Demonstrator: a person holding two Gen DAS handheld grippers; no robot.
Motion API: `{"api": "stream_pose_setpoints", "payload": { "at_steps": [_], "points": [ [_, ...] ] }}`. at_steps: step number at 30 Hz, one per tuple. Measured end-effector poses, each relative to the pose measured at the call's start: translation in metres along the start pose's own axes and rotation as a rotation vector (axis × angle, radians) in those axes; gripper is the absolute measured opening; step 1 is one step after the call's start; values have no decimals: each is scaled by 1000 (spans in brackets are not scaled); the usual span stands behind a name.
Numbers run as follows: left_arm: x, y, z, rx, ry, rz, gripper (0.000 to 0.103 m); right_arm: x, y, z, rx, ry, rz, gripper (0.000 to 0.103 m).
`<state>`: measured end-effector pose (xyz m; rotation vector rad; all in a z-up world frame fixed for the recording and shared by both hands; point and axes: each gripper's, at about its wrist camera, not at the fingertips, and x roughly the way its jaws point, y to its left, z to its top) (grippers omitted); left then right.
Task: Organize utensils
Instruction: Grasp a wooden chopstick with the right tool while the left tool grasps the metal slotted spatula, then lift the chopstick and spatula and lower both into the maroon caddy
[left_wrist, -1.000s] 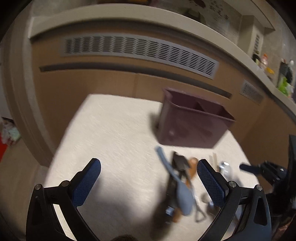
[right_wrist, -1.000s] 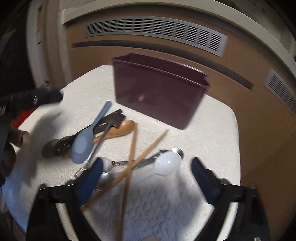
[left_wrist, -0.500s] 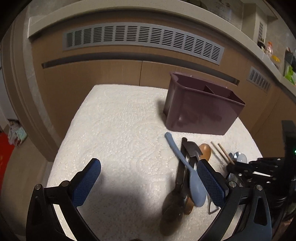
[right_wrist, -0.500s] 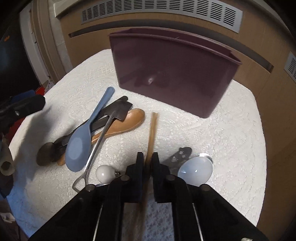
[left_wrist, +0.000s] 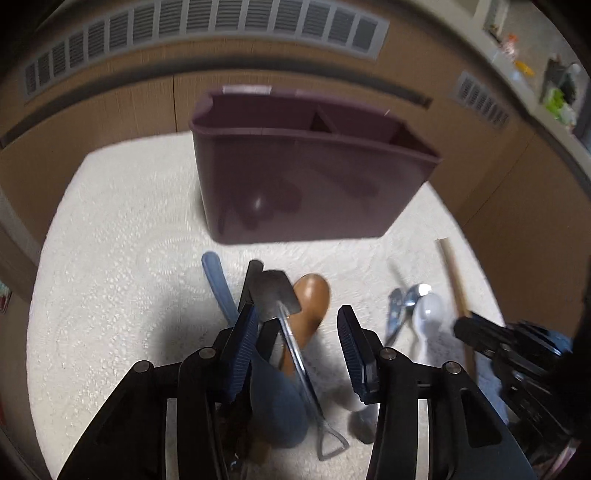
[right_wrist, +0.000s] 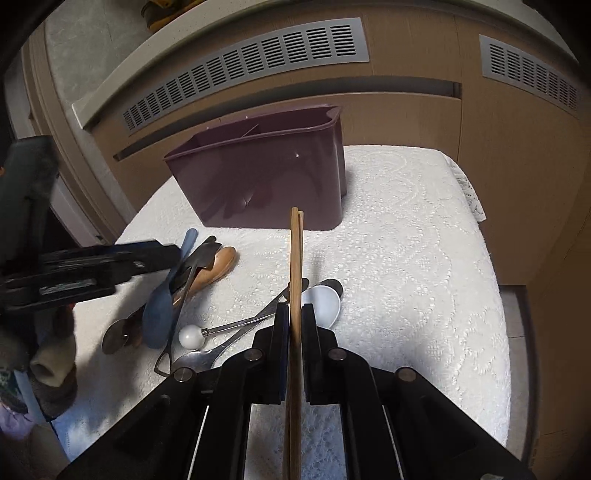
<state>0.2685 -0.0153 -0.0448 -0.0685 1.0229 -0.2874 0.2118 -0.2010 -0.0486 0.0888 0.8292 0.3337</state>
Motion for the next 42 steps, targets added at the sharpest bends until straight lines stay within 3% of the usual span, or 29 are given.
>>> {"api": "stream_pose_setpoints", "payload": {
  "at_steps": [4,8,11,13,15,16,22,25,26,34,42],
  "points": [
    [23,3,16,-48,94,32,46,-5,4,-3,-26,-24,8,6],
    [38,-9,28,8,125,77,46,-4,6,-6,-39,-18,20,6],
    [42,-17,32,69,104,112,34,-1,5,-7,-40,8,34,7],
    [35,-24,24,111,55,123,34,-3,4,-7,-43,8,30,14],
    [20,-27,13,143,-7,117,34,-9,3,-8,-50,-8,17,30],
    [12,-26,8,143,-34,109,34,-11,2,-9,-55,-15,11,30],
    [-32,-14,-21,103,-197,72,34,-4,8,-11,-103,44,-22,28],
    [-44,-4,-30,74,-220,53,34,8,13,-3,-111,37,-55,24],
    [-48,3,-31,64,-225,48,34,13,14,1,-113,43,-61,19],
    [-61,9,-49,23,-259,25,34,47,10,13,-69,165,-47,6],
    [-81,12,-54,8,-313,0,34,-18,28,22,-84,23,-23,5]
  ]
}}
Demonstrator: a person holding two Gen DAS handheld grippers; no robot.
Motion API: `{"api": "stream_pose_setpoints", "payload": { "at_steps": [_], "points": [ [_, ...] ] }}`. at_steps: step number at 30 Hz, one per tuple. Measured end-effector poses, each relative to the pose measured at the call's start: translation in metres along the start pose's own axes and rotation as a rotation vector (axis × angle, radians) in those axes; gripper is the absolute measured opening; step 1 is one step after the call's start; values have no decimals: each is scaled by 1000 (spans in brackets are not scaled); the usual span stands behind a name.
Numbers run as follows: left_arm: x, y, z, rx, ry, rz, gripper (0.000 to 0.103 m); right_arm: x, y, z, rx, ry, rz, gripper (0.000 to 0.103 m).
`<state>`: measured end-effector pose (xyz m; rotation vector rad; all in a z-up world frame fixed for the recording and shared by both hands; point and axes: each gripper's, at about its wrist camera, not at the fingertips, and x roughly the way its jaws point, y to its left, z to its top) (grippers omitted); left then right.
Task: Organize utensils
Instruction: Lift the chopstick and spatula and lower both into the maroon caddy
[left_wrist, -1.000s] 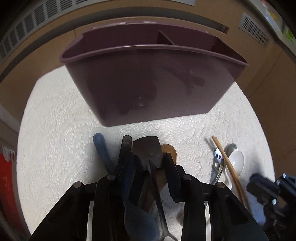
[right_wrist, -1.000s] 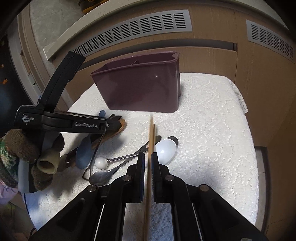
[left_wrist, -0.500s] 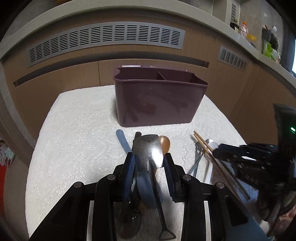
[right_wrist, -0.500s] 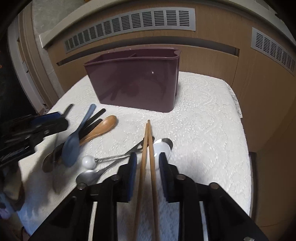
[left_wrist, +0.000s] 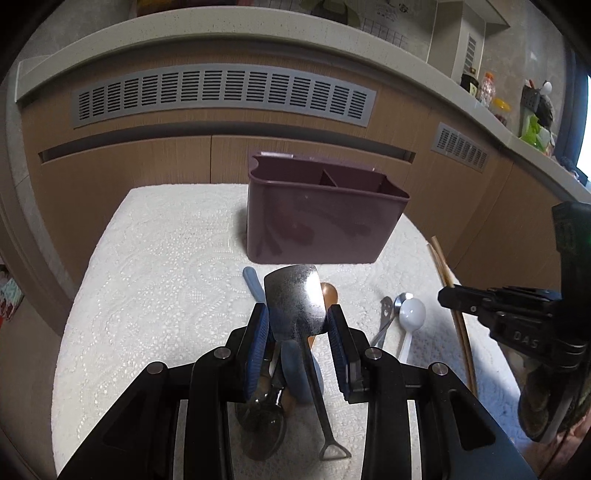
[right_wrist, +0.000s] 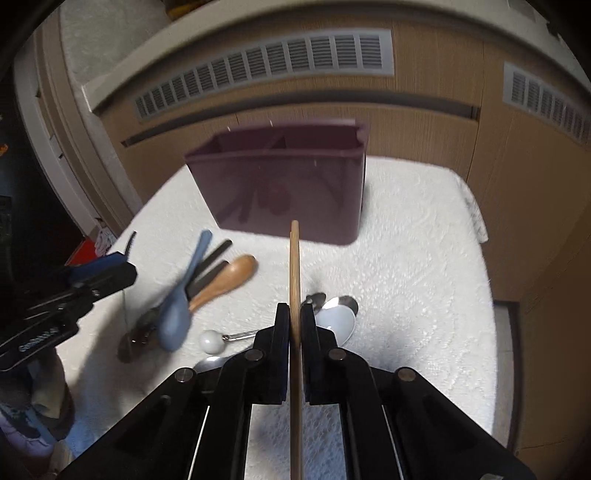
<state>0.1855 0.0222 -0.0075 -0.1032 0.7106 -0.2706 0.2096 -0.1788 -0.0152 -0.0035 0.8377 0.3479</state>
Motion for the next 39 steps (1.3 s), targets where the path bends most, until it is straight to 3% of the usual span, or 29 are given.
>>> {"api": "stream_pose_setpoints", "payload": {
  "at_steps": [12,16,22,26,27,31,37,38,39],
  "points": [
    [-39,-13,14,30,-90,-14,28,-63,24,14,-65,-140,30,5],
    [-44,-8,20,13,-91,15,28,-79,30,19,-77,-183,21,5],
    [-26,23,19,-96,35,66,31,-102,35,37,-101,-259,-1,5],
    [5,25,13,-111,160,45,59,-114,38,51,-125,-311,-13,5],
    [14,23,12,-109,188,42,60,-115,38,54,-128,-319,-13,5],
    [58,29,18,-167,307,44,60,-115,37,57,-131,-319,-15,5],
    [103,38,21,-224,416,57,59,-104,26,48,-102,-279,-12,5],
    [105,36,23,-206,403,73,51,-101,23,47,-93,-269,-13,5],
    [105,33,23,-182,392,92,35,-98,21,46,-87,-260,-14,5]
  ]
}}
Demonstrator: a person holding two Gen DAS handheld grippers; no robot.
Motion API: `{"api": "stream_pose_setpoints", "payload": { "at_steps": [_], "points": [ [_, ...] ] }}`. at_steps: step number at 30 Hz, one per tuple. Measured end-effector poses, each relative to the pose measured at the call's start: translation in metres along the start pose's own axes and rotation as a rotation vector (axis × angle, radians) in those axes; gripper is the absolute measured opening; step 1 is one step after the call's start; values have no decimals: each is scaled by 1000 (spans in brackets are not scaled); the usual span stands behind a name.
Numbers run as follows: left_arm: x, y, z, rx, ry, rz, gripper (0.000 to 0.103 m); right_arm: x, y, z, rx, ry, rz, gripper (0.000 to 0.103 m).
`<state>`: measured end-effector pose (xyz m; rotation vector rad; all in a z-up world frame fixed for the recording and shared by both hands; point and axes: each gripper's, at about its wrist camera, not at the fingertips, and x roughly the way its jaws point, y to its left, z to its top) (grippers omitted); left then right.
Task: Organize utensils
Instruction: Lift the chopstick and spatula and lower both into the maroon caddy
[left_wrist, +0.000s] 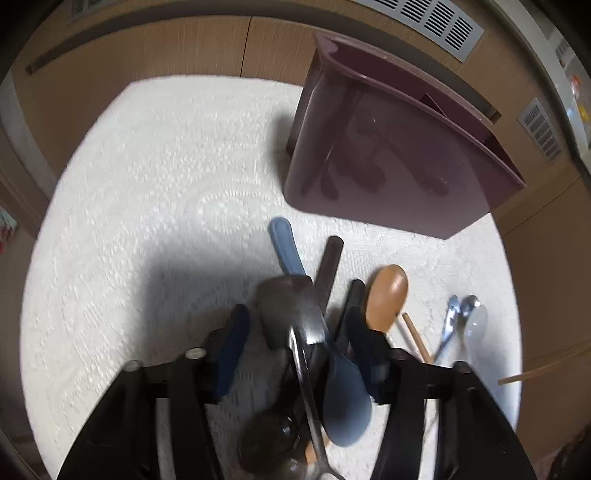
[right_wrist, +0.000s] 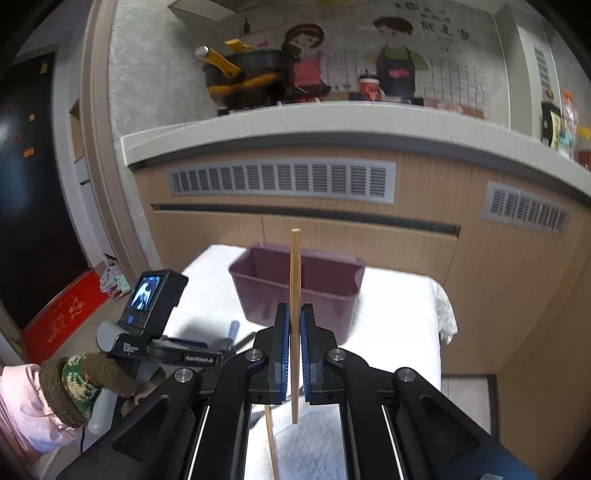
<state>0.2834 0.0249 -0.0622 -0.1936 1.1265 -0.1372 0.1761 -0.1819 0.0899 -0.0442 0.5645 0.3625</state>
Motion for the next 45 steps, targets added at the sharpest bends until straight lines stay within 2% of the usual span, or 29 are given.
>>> {"api": "stream_pose_setpoints", "payload": {
  "at_steps": [2,5,10,13,16,20,23,25,27,33,36,45],
  "points": [
    [-6,-2,-5,25,-37,-7,35,3,-2,-5,9,10,-1,5],
    [-34,-9,-25,89,-161,-5,34,5,-5,-11,21,17,13,5],
    [-87,-13,-55,129,-334,-21,33,11,-2,-20,12,47,3,5],
    [-122,-18,-59,146,-442,-37,33,14,0,-26,18,61,3,5],
    [-168,-24,-39,180,-552,-94,33,5,0,-15,22,27,8,5],
    [-232,-40,3,234,-719,-160,33,-26,7,37,-35,-124,-13,5],
    [-261,-51,34,253,-877,-160,33,-40,10,79,-75,-217,-21,6],
    [-263,-55,51,248,-930,-148,33,-38,11,103,-90,-253,-37,5],
    [-257,-58,68,255,-939,-160,33,-28,11,118,-99,-269,-61,6],
    [-213,-65,101,235,-933,-100,33,15,3,132,-87,-246,-100,6],
    [-187,-67,106,234,-915,-75,33,43,-3,127,-67,-194,-94,6],
    [-109,-66,118,227,-789,-56,33,115,-24,97,-23,-67,-91,6]
  ]
}}
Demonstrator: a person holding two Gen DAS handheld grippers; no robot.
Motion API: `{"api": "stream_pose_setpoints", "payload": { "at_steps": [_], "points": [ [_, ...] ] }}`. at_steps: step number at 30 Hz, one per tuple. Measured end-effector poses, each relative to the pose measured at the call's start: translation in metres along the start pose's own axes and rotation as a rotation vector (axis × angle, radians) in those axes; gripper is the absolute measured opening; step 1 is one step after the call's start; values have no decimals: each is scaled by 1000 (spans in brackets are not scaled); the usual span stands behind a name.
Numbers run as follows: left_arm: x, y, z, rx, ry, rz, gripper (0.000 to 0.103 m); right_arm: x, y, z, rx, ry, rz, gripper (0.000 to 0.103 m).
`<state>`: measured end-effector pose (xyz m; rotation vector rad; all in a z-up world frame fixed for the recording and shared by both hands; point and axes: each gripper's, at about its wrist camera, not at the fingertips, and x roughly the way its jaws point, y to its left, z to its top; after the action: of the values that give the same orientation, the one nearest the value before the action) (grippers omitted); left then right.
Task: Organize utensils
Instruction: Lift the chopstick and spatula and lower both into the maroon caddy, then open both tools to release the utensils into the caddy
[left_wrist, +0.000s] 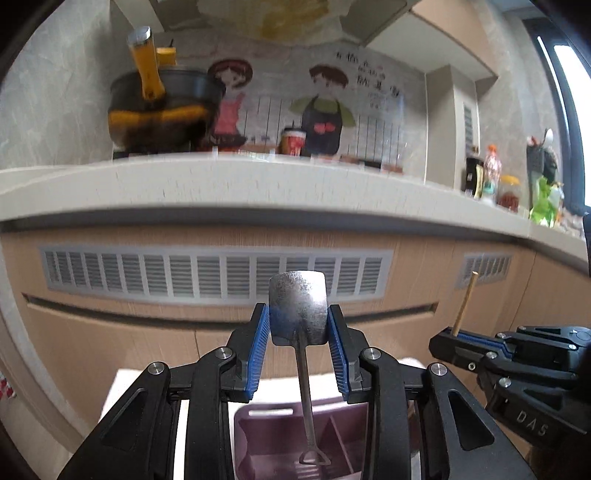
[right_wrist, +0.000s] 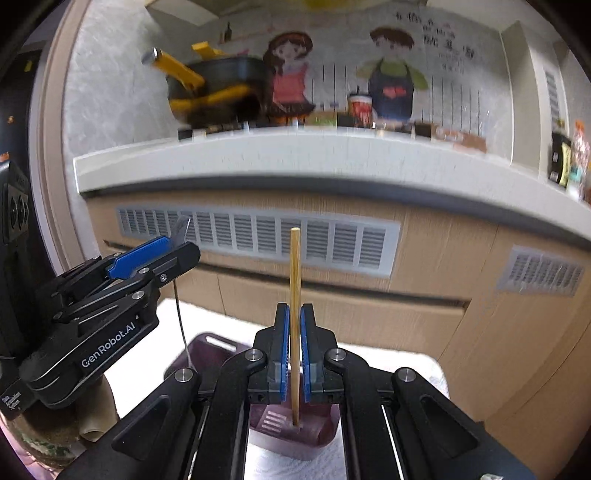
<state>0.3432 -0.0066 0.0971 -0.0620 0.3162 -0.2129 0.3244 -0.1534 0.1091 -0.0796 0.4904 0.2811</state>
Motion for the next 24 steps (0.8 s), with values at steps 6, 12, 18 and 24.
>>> {"api": "stream_pose_setpoints", "payload": {
  "at_steps": [6,12,18,24],
  "points": [
    [19,5,-30,-34,102,-30,62,31,-6,-25,35,112,44,28],
    [-16,30,-41,-95,143,1,64,7,-4,-40,-10,64,-15,64],
    [-52,56,-78,-145,249,74,70,-36,0,-71,-65,46,-77,86],
    [-75,65,-129,-183,399,121,71,-55,15,-111,-131,90,-128,97]
  ]
}}
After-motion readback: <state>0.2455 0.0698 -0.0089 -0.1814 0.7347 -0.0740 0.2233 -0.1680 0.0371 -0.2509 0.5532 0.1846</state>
